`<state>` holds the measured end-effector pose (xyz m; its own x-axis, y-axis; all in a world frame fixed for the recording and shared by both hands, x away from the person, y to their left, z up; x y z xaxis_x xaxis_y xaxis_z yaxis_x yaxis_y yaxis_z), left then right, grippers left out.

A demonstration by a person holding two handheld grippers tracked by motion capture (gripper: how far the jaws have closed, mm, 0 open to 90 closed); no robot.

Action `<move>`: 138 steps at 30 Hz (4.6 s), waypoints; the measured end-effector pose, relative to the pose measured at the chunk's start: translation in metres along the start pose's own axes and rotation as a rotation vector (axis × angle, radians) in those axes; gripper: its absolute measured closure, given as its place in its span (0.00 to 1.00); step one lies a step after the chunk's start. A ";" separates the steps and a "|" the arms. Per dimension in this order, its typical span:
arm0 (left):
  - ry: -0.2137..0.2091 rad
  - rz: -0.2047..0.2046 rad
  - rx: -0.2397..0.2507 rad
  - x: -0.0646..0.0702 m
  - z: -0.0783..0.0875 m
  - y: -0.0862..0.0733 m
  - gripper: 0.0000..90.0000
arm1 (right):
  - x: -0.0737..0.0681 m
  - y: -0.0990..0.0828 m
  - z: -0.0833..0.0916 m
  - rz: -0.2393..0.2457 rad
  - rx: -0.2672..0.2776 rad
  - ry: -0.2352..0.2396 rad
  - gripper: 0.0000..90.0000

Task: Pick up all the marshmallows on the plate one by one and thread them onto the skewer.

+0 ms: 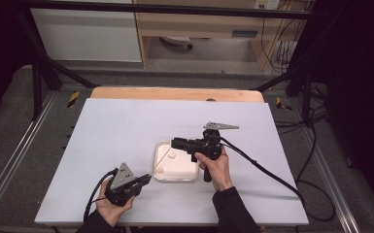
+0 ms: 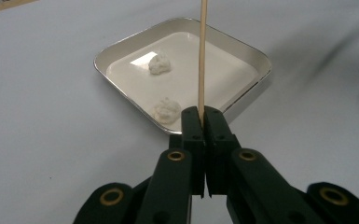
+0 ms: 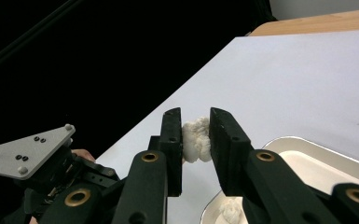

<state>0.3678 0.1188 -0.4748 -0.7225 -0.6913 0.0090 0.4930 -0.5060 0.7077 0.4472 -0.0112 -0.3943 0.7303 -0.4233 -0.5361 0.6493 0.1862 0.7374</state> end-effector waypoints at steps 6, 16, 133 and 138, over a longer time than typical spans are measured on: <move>0.001 0.000 0.000 0.000 -0.001 -0.001 0.98 | 0.001 -0.004 -0.005 -0.008 -0.011 0.012 0.84; 0.001 -0.009 0.004 0.001 -0.002 -0.002 0.98 | -0.004 -0.008 -0.007 -0.011 -0.023 0.045 0.87; -0.004 0.116 0.015 -0.026 0.005 -0.008 0.98 | 0.050 -0.046 -0.022 0.183 -0.227 -0.354 0.06; -0.006 0.117 0.012 -0.026 0.005 -0.009 0.98 | 0.057 -0.043 -0.027 0.177 -0.246 -0.377 0.04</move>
<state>0.3802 0.1435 -0.4778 -0.6631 -0.7424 0.0962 0.5682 -0.4155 0.7103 0.4667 -0.0189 -0.4674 0.7359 -0.6493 -0.1917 0.5862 0.4694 0.6604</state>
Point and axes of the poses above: each handheld gripper's, and its own axes: z roughly backward along the jaws, y roughly out of its top, x roughly to its right, the point moved 10 cm from there along -z, roughly forward along the jaws, and after that the axes turned 13 degrees about -x, right-handed, at the moved point
